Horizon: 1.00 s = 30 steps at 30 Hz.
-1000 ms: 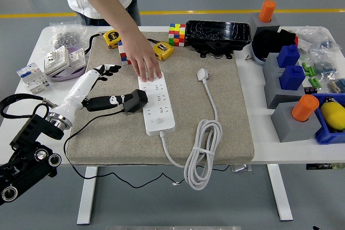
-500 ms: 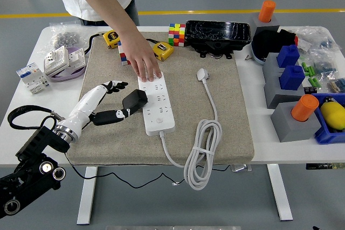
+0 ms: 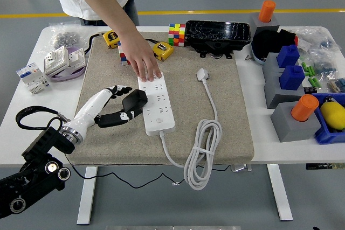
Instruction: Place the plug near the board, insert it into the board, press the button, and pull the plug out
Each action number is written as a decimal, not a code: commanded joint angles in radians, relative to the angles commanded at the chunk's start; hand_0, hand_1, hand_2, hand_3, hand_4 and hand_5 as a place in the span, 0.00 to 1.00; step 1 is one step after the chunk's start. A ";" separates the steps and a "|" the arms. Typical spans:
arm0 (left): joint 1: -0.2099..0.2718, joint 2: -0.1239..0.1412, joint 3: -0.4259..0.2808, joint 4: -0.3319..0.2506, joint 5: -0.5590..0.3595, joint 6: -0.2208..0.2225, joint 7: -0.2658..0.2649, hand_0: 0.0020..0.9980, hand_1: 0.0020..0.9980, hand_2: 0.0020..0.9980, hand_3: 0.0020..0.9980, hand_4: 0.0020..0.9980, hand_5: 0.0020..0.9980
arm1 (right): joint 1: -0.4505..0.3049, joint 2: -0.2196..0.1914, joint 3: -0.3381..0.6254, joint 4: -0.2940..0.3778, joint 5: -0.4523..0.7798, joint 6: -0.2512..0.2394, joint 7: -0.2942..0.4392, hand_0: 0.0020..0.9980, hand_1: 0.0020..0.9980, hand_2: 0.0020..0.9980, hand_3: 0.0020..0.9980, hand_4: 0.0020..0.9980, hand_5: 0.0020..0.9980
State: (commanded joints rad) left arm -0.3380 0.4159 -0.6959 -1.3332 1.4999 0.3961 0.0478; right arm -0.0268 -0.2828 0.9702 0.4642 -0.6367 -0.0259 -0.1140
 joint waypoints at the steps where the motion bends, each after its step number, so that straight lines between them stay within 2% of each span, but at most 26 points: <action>1: -0.001 -0.001 0.002 0.003 0.000 -0.001 0.002 0.79 0.84 0.85 0.82 0.88 0.59 | -0.001 0.000 0.001 0.000 0.000 0.000 0.000 0.68 0.69 0.70 0.60 0.94 0.53; 16: -0.029 -0.008 0.039 0.021 -0.006 -0.016 0.024 0.79 0.85 0.85 0.81 0.87 0.59 | 0.000 0.001 0.008 0.000 -0.002 0.000 0.000 0.68 0.69 0.70 0.60 0.94 0.53; 30: -0.054 -0.015 0.057 0.025 -0.006 -0.014 0.024 0.79 0.85 0.85 0.81 0.87 0.59 | 0.000 0.002 0.007 -0.001 -0.001 0.000 0.000 0.68 0.69 0.70 0.60 0.94 0.53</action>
State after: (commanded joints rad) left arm -0.3919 0.4014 -0.6385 -1.3085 1.4940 0.3822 0.0717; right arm -0.0264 -0.2803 0.9767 0.4636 -0.6379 -0.0257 -0.1142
